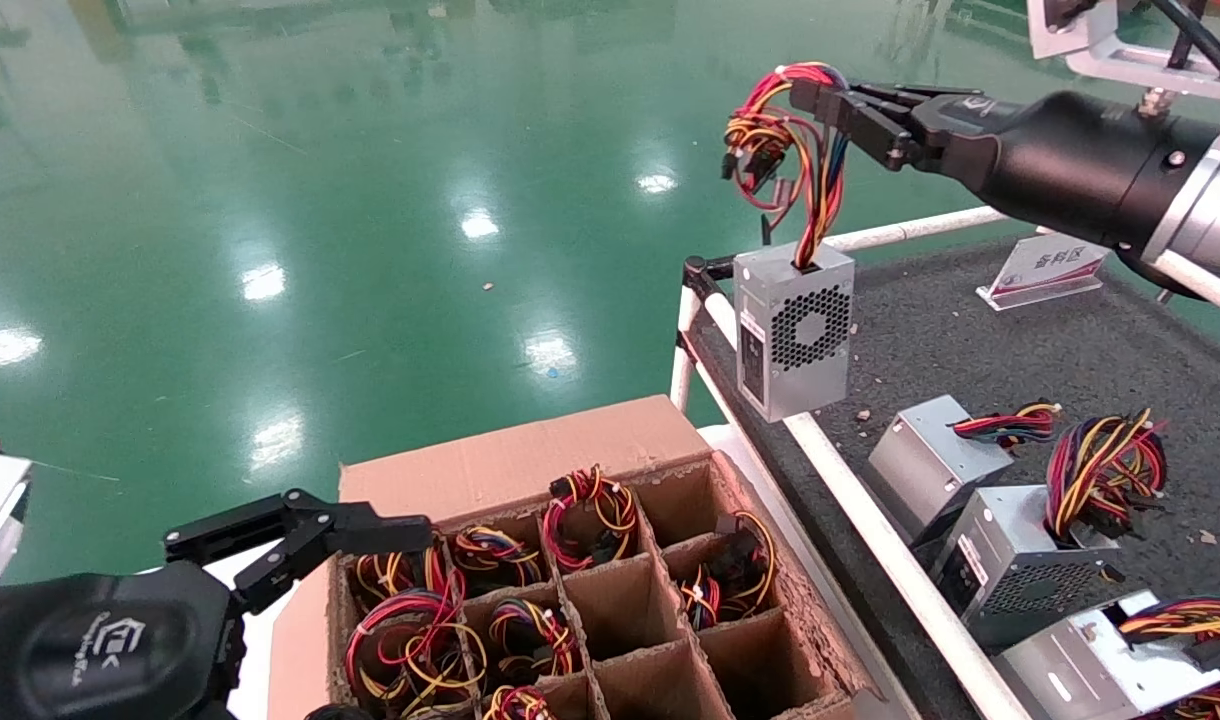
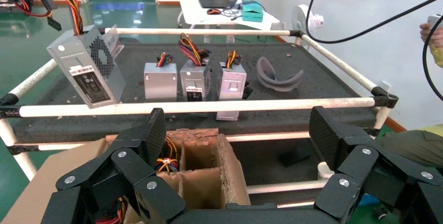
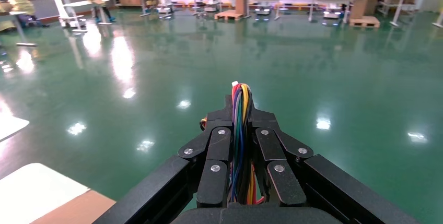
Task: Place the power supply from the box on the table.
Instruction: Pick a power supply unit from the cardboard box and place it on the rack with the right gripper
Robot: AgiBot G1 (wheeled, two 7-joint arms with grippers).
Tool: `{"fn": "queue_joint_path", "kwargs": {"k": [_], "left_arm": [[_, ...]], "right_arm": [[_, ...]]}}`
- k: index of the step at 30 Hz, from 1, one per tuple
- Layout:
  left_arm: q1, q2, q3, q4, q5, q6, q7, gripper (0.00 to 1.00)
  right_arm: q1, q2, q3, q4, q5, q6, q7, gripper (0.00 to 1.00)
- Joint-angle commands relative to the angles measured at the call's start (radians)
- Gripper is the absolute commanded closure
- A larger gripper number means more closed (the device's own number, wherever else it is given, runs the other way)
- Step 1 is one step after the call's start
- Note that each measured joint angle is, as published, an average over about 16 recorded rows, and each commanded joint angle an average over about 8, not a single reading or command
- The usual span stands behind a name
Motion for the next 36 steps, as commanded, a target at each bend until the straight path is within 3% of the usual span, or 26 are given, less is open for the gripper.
{"fn": "queue_joint_path", "kwargs": {"k": [1,12,24,36], "left_arm": [[0.0,0.0,0.0,0.0,0.0,0.0,0.0,0.0],[0.0,0.0,0.0,0.0,0.0,0.0,0.0,0.0],[0.0,0.0,0.0,0.0,0.0,0.0,0.0,0.0],[0.0,0.0,0.0,0.0,0.0,0.0,0.0,0.0]], "right_arm": [[0.015,-0.007,0.001,-0.044,-0.001,0.001,-0.025,1.0],[0.065,-0.018,0.014,-0.221,0.007,0.021,-0.135,1.0],[0.06,-0.007,0.02,-0.314,0.012,0.041,-0.191,1.0],[0.024,0.037,0.026,-0.34,0.022,-0.088,-0.196,1.0]]}}
